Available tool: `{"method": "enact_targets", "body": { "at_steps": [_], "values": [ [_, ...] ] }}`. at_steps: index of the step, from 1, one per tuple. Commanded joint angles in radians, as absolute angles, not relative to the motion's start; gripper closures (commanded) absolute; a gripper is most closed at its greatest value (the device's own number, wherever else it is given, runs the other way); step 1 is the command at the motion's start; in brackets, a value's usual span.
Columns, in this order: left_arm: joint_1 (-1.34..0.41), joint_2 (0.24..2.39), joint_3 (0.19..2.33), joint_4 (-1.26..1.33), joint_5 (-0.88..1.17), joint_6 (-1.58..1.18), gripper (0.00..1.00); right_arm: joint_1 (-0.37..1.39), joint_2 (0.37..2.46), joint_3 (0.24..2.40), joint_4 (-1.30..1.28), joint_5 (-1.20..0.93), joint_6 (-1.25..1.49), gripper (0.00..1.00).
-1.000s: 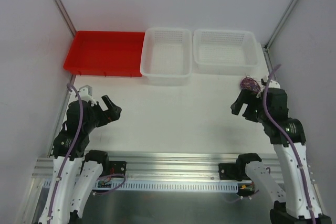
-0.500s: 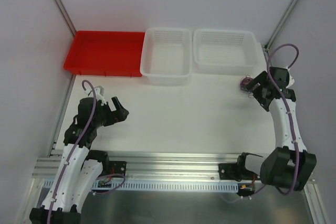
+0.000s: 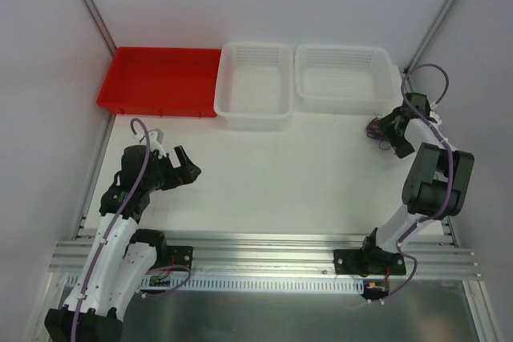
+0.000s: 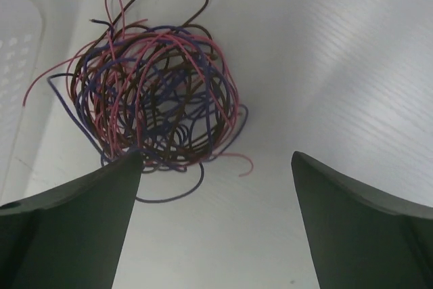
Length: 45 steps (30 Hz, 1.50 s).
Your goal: Untangle the cables
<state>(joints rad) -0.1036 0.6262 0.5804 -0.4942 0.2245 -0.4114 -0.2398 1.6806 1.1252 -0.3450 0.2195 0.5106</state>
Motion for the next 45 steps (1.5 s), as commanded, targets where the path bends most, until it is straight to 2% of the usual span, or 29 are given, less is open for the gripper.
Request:
{"method": "enact_targets", "body": {
  "at_steps": [1,2,5,6,8,9,11,15,16,23,32,37,40,41,43,44,45],
  "values": [
    [-0.101,0.629,0.578,-0.463,0.259,-0.400,0.01,-0.247,1.762,1.192,-0.256,0.186,0.535,0.04],
    [-0.101,0.629,0.577,-0.463,0.261,-0.402,0.01,-0.247,1.785,1.201,-0.259,0.178,0.534,0.06],
    [-0.101,0.632,0.577,-0.462,0.261,-0.400,0.01,-0.247,1.827,1.215,-0.262,0.163,0.522,0.23],
    [-0.101,0.637,0.578,-0.463,0.259,-0.400,0.01,-0.247,1.828,1.210,-0.256,0.160,0.517,0.37],
    [-0.101,0.632,0.580,-0.462,0.262,-0.400,0.01,-0.247,1.825,1.197,-0.249,0.155,0.496,0.50],
    [-0.101,0.634,0.581,-0.463,0.265,-0.400,0.01,-0.245,1.821,1.193,-0.249,0.144,0.486,0.63],
    [-0.101,0.634,0.581,-0.462,0.270,-0.399,0.01,-0.244,1.795,1.174,-0.253,0.134,0.457,0.78],
    [-0.101,0.626,0.578,-0.456,0.281,-0.399,0.01,-0.223,1.718,1.115,-0.227,0.065,0.391,0.98],
    [-0.101,0.626,0.577,-0.456,0.284,-0.399,0.01,-0.212,1.698,1.105,-0.230,0.048,0.374,0.99],
    [-0.101,0.626,0.572,-0.442,0.319,-0.396,0.01,-0.026,1.531,1.006,-0.278,-0.113,0.246,0.99],
    [-0.101,0.707,0.571,-0.420,0.464,-0.387,0.01,0.484,1.410,0.928,-0.290,-0.233,0.069,0.99],
    [-0.101,0.768,0.571,-0.400,0.567,-0.382,0.01,0.653,1.419,0.936,-0.270,-0.244,0.054,0.97],
    [-0.109,0.773,0.565,-0.384,0.607,-0.380,0.01,0.698,1.450,0.946,-0.279,-0.226,0.055,0.79],
    [-0.115,0.772,0.560,-0.379,0.609,-0.380,0.01,0.704,1.453,0.946,-0.282,-0.225,0.052,0.64],
    [-0.144,0.759,0.555,-0.373,0.595,-0.391,0.01,0.704,1.434,0.937,-0.287,-0.222,0.060,0.53],
    [-0.159,0.755,0.554,-0.371,0.582,-0.399,0.01,0.704,1.416,0.930,-0.290,-0.197,0.066,0.44],
    [-0.205,0.752,0.554,-0.370,0.569,-0.408,0.01,0.704,1.398,0.920,-0.296,-0.175,0.075,0.40]
  ]
}}
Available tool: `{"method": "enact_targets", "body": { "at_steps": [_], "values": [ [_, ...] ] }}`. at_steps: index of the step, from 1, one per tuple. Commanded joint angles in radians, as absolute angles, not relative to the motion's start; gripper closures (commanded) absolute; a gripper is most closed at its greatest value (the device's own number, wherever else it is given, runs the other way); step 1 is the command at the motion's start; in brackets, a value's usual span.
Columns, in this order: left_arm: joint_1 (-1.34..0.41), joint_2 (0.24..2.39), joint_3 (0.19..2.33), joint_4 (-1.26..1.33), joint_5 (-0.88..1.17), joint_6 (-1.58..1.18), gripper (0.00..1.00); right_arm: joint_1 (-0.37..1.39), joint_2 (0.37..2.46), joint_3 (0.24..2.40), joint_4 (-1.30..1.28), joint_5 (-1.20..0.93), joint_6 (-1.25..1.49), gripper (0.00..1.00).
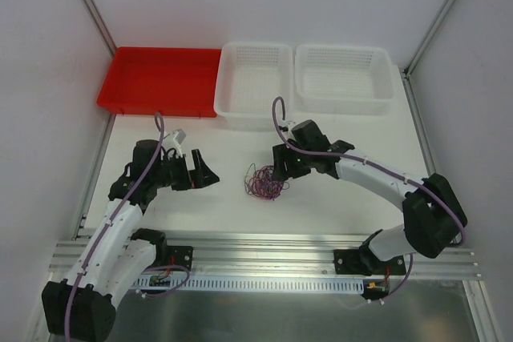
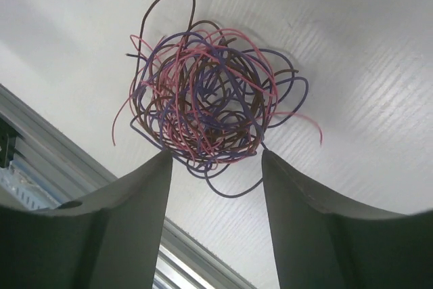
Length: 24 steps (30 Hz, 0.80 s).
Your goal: Untangle the cables
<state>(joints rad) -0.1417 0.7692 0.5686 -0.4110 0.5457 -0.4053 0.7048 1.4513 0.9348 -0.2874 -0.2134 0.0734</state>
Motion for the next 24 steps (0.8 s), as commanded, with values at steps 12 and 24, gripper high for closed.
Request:
{"method": "enact_targets", "body": {
  "at_steps": [12,24],
  "values": [
    [-0.578,0.906,0.594,-0.163,0.235,-0.690,0.06,0.799,1.029,0.776,-0.371,0.201,0.228,0.40],
    [-0.704,1.264,0.808,-0.143,-0.060,-0.585,0.29,0.876,1.017,0.696,-0.227,0.230,0.308,0.47]
  ]
}}
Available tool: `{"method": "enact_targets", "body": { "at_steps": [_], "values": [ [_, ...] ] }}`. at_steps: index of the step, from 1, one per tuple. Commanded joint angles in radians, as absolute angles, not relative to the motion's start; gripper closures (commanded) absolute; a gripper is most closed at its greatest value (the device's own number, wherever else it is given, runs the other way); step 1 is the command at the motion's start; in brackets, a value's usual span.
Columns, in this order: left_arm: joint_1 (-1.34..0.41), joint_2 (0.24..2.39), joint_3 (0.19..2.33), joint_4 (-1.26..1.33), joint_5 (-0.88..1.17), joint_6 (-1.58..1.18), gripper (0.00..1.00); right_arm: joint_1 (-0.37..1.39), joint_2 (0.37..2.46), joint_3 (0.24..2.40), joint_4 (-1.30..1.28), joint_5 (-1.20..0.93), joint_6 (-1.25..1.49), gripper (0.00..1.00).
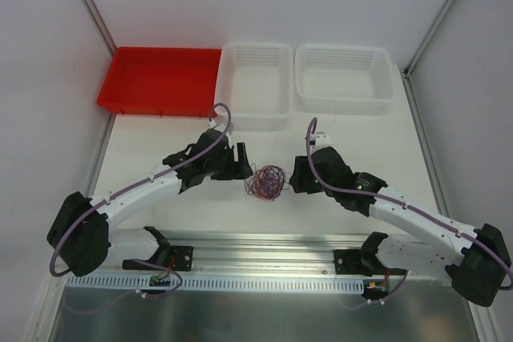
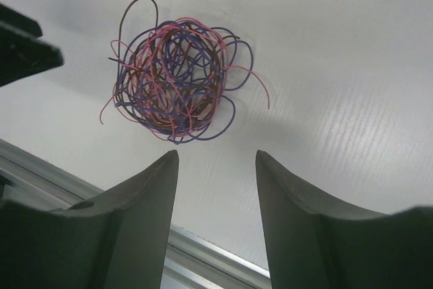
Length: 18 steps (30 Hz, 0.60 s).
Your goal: Untangle the cables
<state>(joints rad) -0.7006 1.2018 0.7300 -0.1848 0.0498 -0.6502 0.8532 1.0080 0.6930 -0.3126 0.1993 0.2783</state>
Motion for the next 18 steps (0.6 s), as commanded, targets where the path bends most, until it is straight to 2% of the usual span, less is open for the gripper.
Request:
{"method": "enact_targets", "body": {
  "at_steps": [1,11,13,15,18],
  "values": [
    [-0.704,1.288,0.840,-0.146,-0.069,-0.574,0.30,0.879,1.026,0.695,-0.221,0.233,0.311,0.47],
    [-0.703,1.566,0.976,-0.144,-0.038,-0.508,0.38,0.916,1.086,0.669,-0.152,0.268,0.402,0.41],
    [-0.704,1.601,0.985,-0.146,-0.041,-0.517,0.48,0.919,1.100,0.661,-0.129,0.276,0.420,0.39],
    [-0.704,1.629,0.991,-0.144,-0.043,-0.526,0.51,0.923,1.130,0.655,-0.101,0.285,0.446,0.37],
    [-0.704,1.657,1.005,-0.144,-0.043,-0.532,0.63,0.927,1.181,0.652,-0.069,0.285,0.479,0.35]
  ]
}}
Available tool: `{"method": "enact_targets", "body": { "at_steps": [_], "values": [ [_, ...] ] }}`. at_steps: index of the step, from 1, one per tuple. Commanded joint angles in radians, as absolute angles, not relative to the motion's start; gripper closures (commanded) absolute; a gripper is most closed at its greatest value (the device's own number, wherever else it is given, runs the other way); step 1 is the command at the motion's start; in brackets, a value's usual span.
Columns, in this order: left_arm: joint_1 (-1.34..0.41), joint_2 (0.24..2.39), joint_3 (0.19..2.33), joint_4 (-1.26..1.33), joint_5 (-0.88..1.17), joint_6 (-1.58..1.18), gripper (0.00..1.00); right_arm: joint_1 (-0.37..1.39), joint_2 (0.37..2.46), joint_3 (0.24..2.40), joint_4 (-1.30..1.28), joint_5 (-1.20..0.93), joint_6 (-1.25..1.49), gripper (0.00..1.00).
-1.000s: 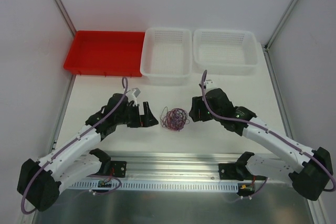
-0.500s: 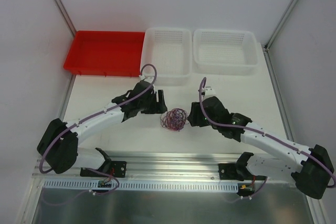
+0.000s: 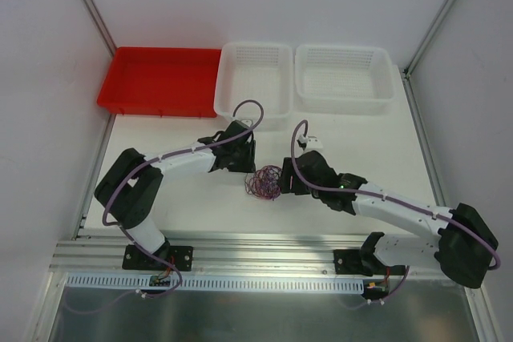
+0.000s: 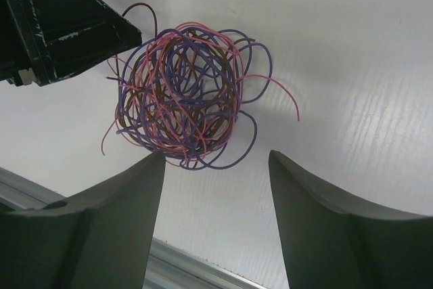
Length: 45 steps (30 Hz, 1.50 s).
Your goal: Untangle the cables
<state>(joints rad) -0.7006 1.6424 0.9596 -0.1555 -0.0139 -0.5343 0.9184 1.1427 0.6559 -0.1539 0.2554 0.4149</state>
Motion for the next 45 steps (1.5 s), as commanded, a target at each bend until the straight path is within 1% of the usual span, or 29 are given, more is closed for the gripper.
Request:
{"method": "enact_targets", "body": {
  "at_steps": [1,3,4,6,10,12,15,16,17,18,19,20,22,25,30,33,38,45],
  "values": [
    [-0.704,1.660,1.006,-0.146,-0.044,-0.535,0.70,0.928,1.196,0.650,-0.057,0.285,0.491,0.33],
    [-0.704,1.660,1.005,-0.144,-0.046,-0.543,0.81,0.928,1.221,0.644,-0.014,0.281,0.518,0.32],
    [-0.706,1.657,1.000,-0.143,-0.046,-0.546,0.92,0.933,1.247,0.644,-0.003,0.278,0.528,0.31],
    [-0.707,1.641,0.991,-0.143,-0.044,-0.560,1.00,0.934,1.279,0.647,0.054,0.278,0.557,0.30],
    [-0.724,1.585,0.945,-0.143,-0.064,-0.592,1.00,0.940,1.389,0.672,0.092,0.298,0.592,0.28],
    [-0.727,1.539,0.927,-0.144,-0.074,-0.614,1.00,0.939,1.426,0.687,0.087,0.307,0.597,0.31],
    [-0.729,1.458,0.881,-0.144,-0.100,-0.630,1.00,0.939,1.456,0.703,0.031,0.350,0.603,0.49],
    [-0.729,1.431,0.853,-0.147,-0.110,-0.632,1.00,0.939,1.450,0.700,0.009,0.389,0.601,0.67],
    [-0.727,1.402,0.836,-0.152,-0.123,-0.635,1.00,0.937,1.422,0.699,-0.053,0.412,0.601,0.77],
    [-0.727,1.344,0.818,-0.164,-0.162,-0.643,1.00,0.933,1.404,0.699,-0.078,0.435,0.601,0.85],
    [-0.726,1.316,0.783,-0.170,-0.181,-0.646,1.00,0.925,1.387,0.695,-0.107,0.474,0.600,0.95],
    [-0.726,1.286,0.766,-0.181,-0.207,-0.646,1.00,0.922,1.364,0.693,-0.161,0.492,0.592,0.98],
    [-0.713,1.203,0.724,-0.216,-0.267,-0.647,1.00,0.904,1.298,0.693,-0.218,0.532,0.583,0.99],
    [-0.664,1.097,0.687,-0.277,-0.305,-0.644,1.00,0.876,1.200,0.683,-0.310,0.597,0.565,0.99],
    [-0.513,0.916,0.655,-0.380,-0.325,-0.629,1.00,0.831,1.036,0.678,-0.465,0.684,0.511,0.99],
    [-0.465,0.832,0.658,-0.431,-0.333,-0.609,1.00,0.802,0.953,0.690,-0.537,0.718,0.483,0.99],
    [-0.437,0.770,0.710,-0.511,-0.371,-0.575,1.00,0.759,0.849,0.727,-0.623,0.738,0.430,0.99],
    [-0.405,0.739,0.778,-0.632,-0.475,-0.542,1.00,0.689,0.792,0.798,-0.721,0.744,0.376,0.99]
  ]
}}
